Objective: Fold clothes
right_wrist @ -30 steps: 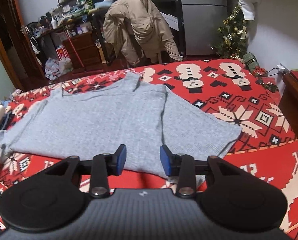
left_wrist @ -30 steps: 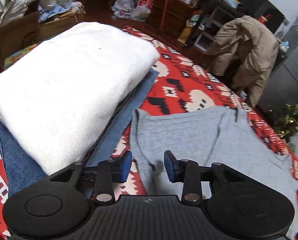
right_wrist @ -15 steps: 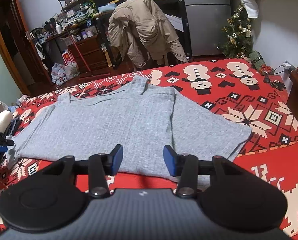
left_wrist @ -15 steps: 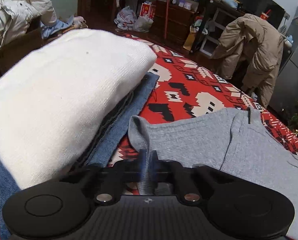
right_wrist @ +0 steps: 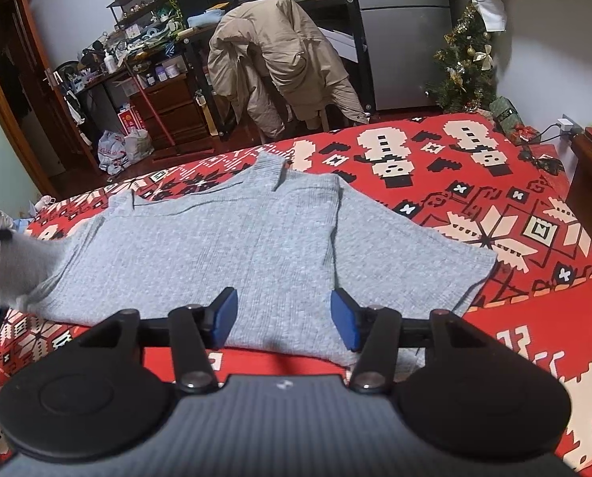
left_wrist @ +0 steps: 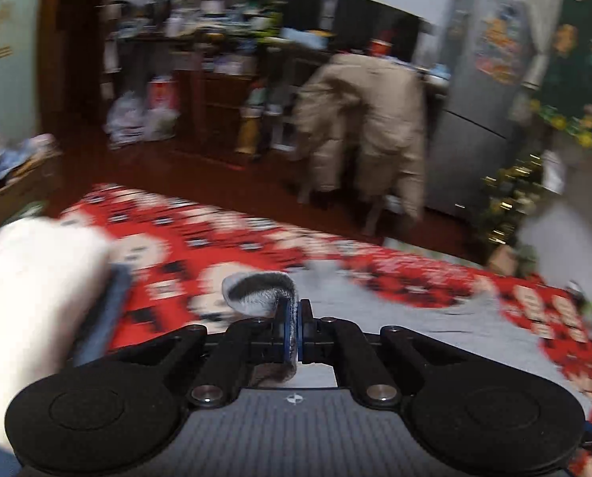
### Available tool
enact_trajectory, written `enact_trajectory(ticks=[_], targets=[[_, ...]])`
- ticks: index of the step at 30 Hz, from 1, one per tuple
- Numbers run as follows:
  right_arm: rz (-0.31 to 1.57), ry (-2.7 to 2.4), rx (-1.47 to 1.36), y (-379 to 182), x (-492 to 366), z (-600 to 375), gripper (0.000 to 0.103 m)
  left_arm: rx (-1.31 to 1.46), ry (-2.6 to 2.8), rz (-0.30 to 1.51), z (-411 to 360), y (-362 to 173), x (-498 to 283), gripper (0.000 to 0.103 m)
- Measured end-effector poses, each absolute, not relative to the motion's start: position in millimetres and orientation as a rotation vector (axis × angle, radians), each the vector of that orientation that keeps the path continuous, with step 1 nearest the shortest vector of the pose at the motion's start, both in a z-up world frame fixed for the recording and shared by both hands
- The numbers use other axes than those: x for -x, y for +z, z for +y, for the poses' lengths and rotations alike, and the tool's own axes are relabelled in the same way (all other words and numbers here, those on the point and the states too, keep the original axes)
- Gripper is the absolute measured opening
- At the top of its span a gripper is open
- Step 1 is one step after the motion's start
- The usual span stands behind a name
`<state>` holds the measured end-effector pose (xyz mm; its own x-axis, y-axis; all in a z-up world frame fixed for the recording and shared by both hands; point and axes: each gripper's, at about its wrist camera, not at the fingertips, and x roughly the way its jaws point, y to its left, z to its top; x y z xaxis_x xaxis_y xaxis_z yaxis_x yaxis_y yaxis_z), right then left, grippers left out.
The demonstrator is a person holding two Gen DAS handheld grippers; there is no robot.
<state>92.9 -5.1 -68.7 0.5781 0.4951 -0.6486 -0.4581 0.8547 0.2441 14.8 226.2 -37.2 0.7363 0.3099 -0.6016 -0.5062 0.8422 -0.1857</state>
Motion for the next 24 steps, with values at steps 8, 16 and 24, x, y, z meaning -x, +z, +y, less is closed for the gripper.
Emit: enact_trajectory(ticks=[8, 16, 24], targets=[[0.756, 0.549, -0.092, -65.1, -95.7, -14.4, 0.058, 0.373, 0.275, 0.663, 157.4, -61.4, -96.9, 0.003], [0.767, 0.58, -0.103, -72.0, -98.2, -7.2, 0.062, 0.558, 0.185, 0.743, 155.0, -94.5, -102.1, 0.019], [0.769, 0.68, -0.167, -79.6, -88.4, 20.2, 0.063, 0.458, 0.27, 0.768, 186.5, -66.5, -24.8, 0.027]])
